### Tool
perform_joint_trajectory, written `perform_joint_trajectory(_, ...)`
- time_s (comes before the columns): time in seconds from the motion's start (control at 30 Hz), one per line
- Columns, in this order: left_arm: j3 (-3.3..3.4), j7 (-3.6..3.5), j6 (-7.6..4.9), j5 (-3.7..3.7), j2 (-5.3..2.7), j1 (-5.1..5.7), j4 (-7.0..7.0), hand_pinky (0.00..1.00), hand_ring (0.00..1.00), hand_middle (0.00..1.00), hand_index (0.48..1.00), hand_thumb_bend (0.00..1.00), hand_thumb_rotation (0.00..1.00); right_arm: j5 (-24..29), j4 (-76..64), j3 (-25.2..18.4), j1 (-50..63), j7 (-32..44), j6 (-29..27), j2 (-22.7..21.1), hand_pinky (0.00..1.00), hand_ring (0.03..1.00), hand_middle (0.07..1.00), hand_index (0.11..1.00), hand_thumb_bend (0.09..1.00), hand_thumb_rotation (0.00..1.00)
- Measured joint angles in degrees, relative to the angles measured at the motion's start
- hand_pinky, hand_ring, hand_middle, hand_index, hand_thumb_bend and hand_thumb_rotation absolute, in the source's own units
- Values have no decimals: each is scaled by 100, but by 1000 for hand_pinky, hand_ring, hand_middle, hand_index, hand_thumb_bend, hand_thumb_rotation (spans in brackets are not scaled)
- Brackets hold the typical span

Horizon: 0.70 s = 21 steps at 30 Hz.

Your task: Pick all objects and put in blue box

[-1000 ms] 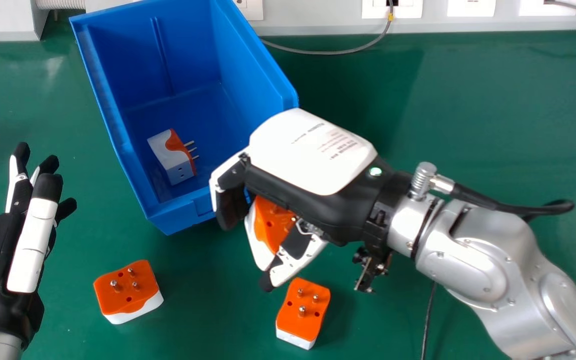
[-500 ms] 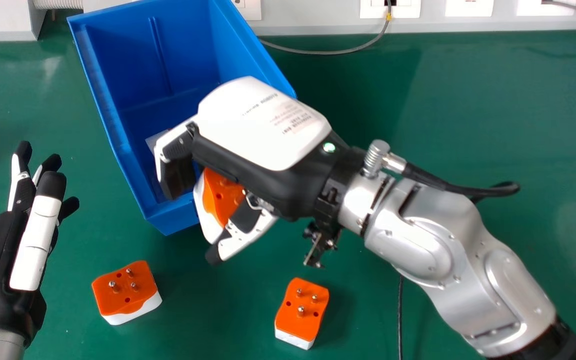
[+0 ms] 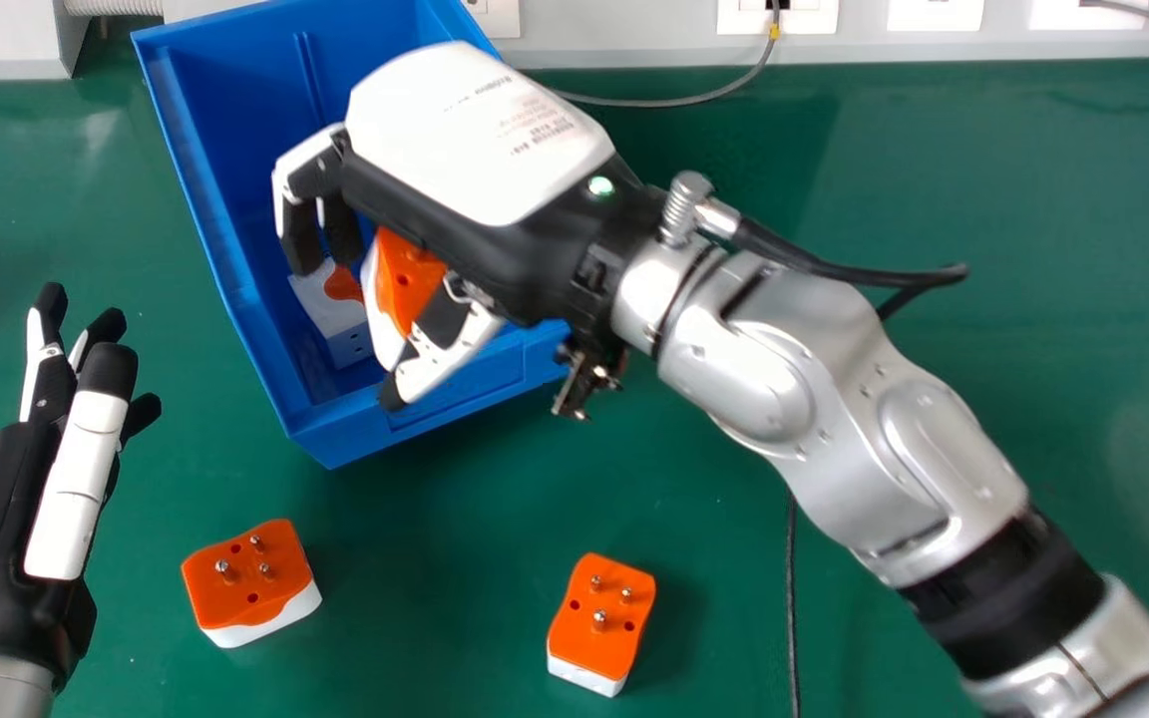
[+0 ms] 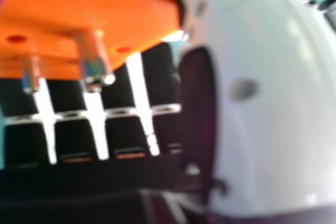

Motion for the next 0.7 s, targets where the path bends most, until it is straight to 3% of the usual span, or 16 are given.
perform_joint_trajectory(0.43, -111, 30, -1, 63, -17, 57, -46, 917, 982, 988, 1000, 866, 922, -381, 2303, 277, -1082, -1338, 230, 669, 321, 427, 533, 518, 492, 0)
perform_joint_trajectory(0.7, -178, 134, 26, 121, -46, 129, -140, 916, 981, 988, 1000, 869, 922, -444, 3492, 480, -1509, -2002, 217, 976, 322, 427, 531, 513, 493, 0)
